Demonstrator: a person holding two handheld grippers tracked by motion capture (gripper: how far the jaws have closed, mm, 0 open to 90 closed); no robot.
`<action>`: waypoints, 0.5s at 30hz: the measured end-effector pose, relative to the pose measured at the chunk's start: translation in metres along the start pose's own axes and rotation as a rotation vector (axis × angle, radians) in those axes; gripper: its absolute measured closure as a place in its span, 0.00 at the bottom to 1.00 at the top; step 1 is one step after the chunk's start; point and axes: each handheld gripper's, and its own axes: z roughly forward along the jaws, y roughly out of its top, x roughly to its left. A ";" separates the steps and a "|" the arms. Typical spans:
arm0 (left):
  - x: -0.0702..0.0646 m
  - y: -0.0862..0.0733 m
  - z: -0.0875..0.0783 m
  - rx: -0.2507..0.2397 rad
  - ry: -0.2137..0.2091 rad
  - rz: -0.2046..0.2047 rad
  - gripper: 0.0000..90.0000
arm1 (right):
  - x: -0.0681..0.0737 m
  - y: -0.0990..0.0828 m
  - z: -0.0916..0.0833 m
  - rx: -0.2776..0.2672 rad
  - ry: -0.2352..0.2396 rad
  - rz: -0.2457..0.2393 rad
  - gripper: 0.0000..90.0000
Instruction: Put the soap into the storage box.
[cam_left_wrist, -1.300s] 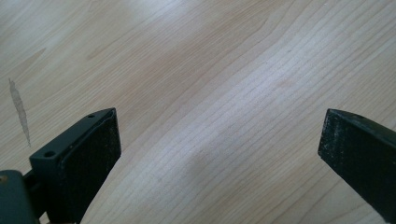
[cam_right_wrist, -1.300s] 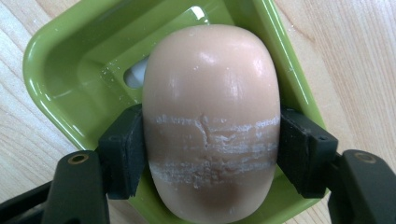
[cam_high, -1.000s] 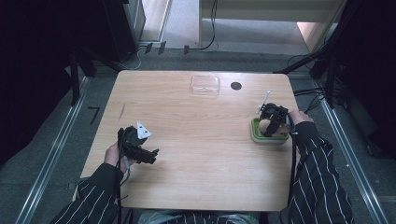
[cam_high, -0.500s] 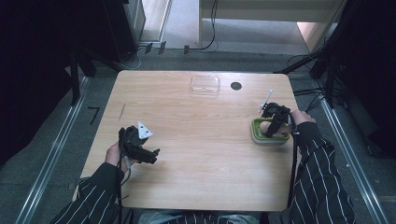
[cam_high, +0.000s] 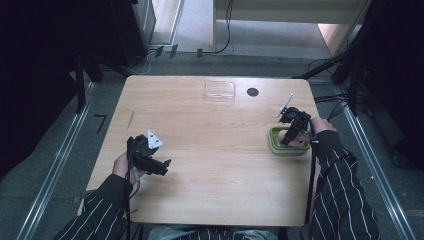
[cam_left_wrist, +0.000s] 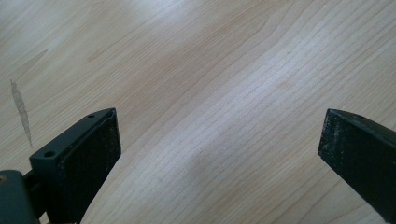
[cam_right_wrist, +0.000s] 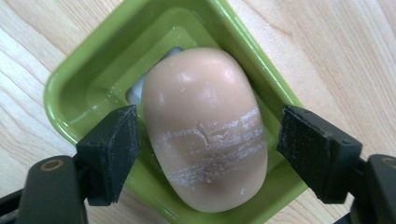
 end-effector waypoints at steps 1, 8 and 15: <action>0.000 0.000 0.000 0.000 0.000 0.000 0.00 | 0.001 0.000 -0.002 -0.003 -0.003 0.011 0.22; 0.000 0.001 -0.001 0.000 -0.001 0.005 0.00 | 0.006 0.003 -0.010 -0.059 0.004 0.063 0.15; 0.000 0.000 0.000 -0.001 -0.002 0.001 0.00 | 0.013 0.002 -0.014 -0.100 0.012 0.117 0.07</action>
